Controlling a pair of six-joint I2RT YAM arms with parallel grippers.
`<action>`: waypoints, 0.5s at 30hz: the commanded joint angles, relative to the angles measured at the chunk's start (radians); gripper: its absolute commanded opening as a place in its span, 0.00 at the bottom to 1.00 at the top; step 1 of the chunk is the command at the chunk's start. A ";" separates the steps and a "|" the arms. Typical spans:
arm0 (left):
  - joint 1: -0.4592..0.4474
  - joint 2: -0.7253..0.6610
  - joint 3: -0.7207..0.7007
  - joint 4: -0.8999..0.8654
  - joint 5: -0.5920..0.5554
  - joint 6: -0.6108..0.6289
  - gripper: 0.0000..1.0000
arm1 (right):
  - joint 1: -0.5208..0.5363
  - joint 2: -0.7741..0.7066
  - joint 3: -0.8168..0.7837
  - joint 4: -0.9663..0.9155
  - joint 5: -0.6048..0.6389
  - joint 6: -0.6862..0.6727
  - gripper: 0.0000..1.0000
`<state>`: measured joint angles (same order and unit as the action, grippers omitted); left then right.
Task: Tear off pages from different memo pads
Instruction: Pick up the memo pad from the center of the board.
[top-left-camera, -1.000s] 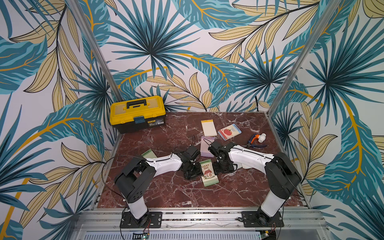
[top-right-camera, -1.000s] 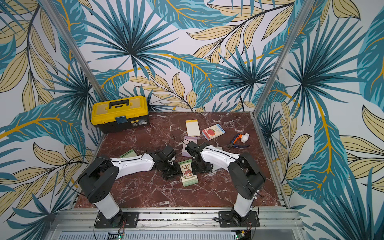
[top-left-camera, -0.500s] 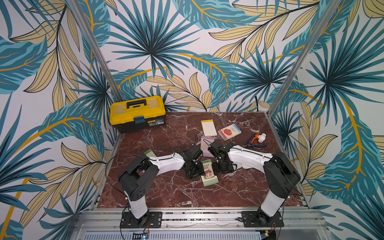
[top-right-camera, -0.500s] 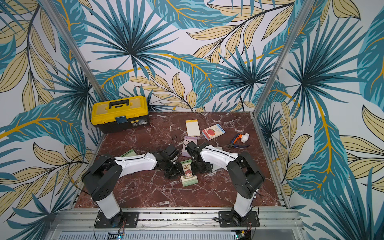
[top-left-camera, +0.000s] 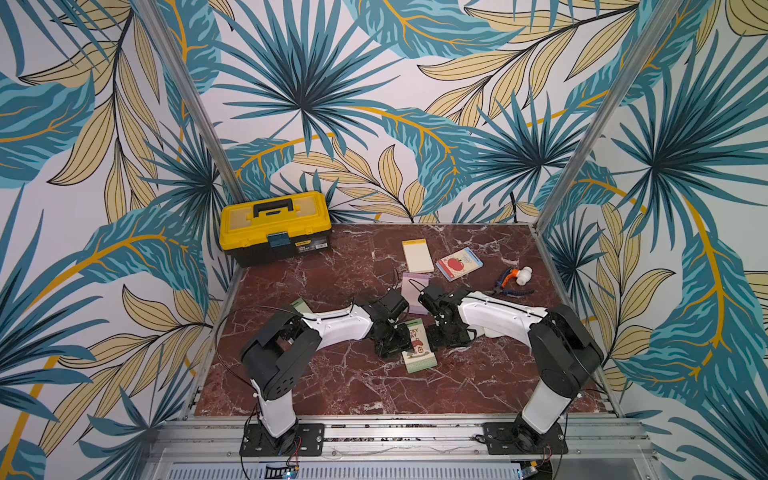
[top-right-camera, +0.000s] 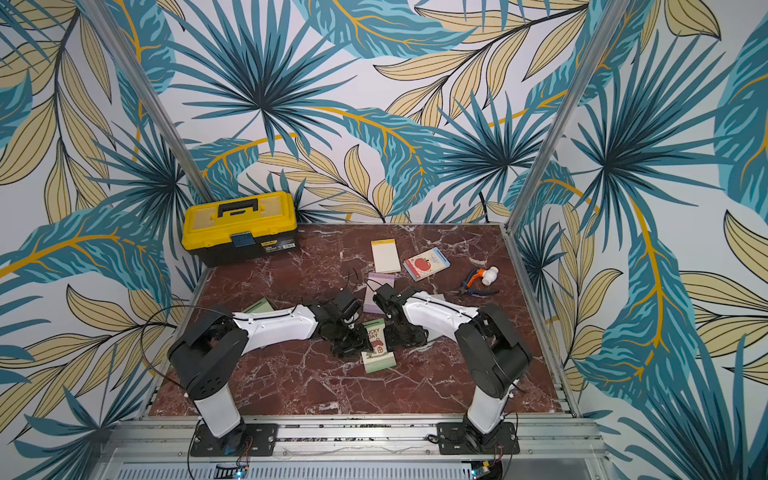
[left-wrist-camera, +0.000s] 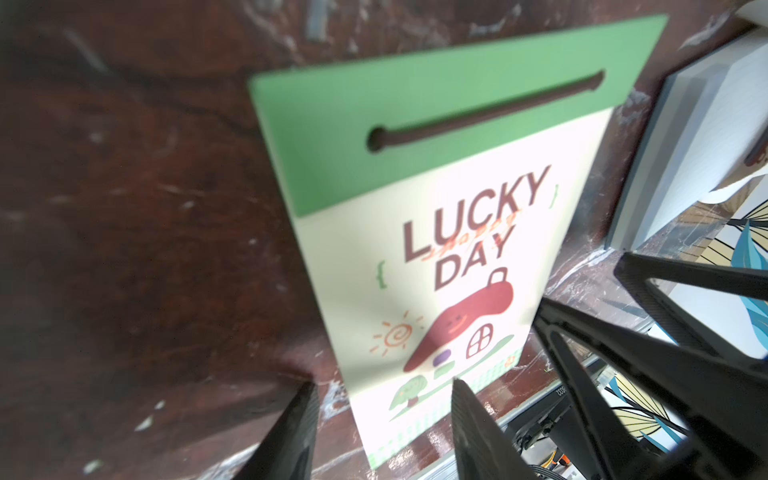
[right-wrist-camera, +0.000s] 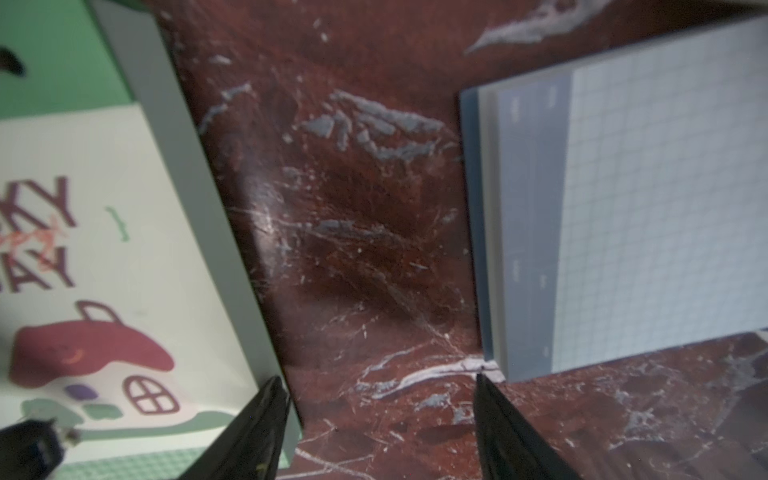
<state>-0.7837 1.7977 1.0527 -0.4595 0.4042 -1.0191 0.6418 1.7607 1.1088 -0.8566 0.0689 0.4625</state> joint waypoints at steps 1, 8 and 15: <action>-0.006 0.025 0.019 -0.004 -0.005 0.004 0.53 | -0.002 0.005 -0.011 0.003 -0.015 -0.010 0.72; -0.011 0.032 0.020 0.006 -0.003 -0.003 0.52 | -0.001 -0.017 -0.006 0.013 -0.070 -0.046 0.72; -0.015 0.034 0.018 0.008 -0.002 -0.003 0.53 | -0.001 -0.063 -0.013 0.050 -0.133 -0.061 0.73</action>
<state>-0.7895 1.8050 1.0588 -0.4553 0.4072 -1.0214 0.6388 1.7412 1.1088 -0.8474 0.0048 0.4210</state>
